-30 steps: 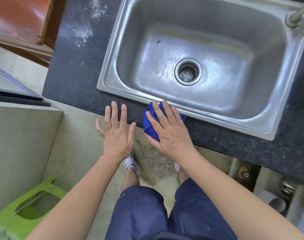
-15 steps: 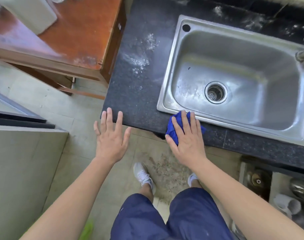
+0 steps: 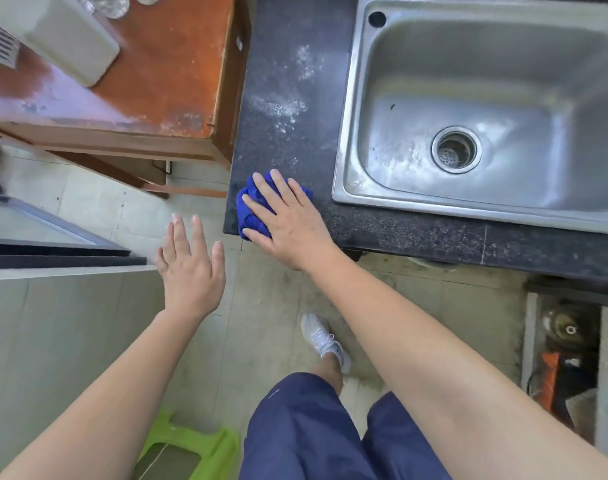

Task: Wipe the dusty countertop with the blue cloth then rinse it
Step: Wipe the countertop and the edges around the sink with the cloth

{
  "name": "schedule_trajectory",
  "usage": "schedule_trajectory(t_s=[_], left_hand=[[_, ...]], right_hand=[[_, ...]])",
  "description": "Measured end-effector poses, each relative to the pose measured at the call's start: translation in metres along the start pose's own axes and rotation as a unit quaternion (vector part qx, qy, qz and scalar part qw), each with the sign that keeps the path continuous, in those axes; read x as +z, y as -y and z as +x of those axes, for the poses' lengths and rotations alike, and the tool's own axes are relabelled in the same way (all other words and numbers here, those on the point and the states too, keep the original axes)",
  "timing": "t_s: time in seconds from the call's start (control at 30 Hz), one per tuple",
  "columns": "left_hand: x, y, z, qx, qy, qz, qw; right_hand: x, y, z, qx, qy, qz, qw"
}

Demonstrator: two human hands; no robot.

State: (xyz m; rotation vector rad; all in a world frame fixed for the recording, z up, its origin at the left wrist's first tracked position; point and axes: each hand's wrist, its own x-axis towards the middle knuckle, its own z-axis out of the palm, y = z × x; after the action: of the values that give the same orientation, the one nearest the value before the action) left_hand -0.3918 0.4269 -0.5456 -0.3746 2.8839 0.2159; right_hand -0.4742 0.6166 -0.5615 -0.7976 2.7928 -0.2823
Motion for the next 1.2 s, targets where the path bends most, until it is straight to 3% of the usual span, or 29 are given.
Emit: schedule_trajectory(t_s=[0.17, 0.3, 0.47, 0.6, 0.73, 0.9, 1.1, 1.2], left_hand=[[0.009, -0.041, 0.009, 0.048, 0.024, -0.004, 0.999], [0.017, -0.055, 0.009, 0.024, 0.037, -0.036, 0.998], [0.013, -0.031, 0.009, 0.056, 0.042, -0.033, 0.997], [0.006, 0.007, 0.006, 0.038, 0.036, -0.022, 0.998], [-0.004, 0.043, -0.003, 0.006, 0.022, -0.008, 1.0], [-0.017, 0.076, -0.015, -0.016, -0.006, 0.006, 1.0], [-0.021, 0.055, -0.002, 0.014, 0.009, 0.008, 1.0], [-0.021, 0.021, 0.015, 0.036, 0.018, -0.01, 0.999]], right_hand=[[-0.003, -0.079, -0.107, 0.071, -0.025, -0.034, 0.997], [-0.016, -0.127, -0.191, 0.226, 0.012, -0.048, 0.973], [-0.014, -0.106, -0.174, 0.313, 0.013, -0.01, 0.95], [-0.004, -0.054, -0.117, 0.279, -0.02, 0.019, 0.96], [0.006, 0.008, -0.049, 0.191, -0.04, 0.029, 0.98], [0.007, 0.057, 0.037, 0.126, -0.018, 0.021, 0.992], [-0.014, 0.045, 0.053, 0.013, 0.061, -0.048, 0.997], [-0.032, 0.008, 0.036, 0.047, 0.062, -0.073, 0.994]])
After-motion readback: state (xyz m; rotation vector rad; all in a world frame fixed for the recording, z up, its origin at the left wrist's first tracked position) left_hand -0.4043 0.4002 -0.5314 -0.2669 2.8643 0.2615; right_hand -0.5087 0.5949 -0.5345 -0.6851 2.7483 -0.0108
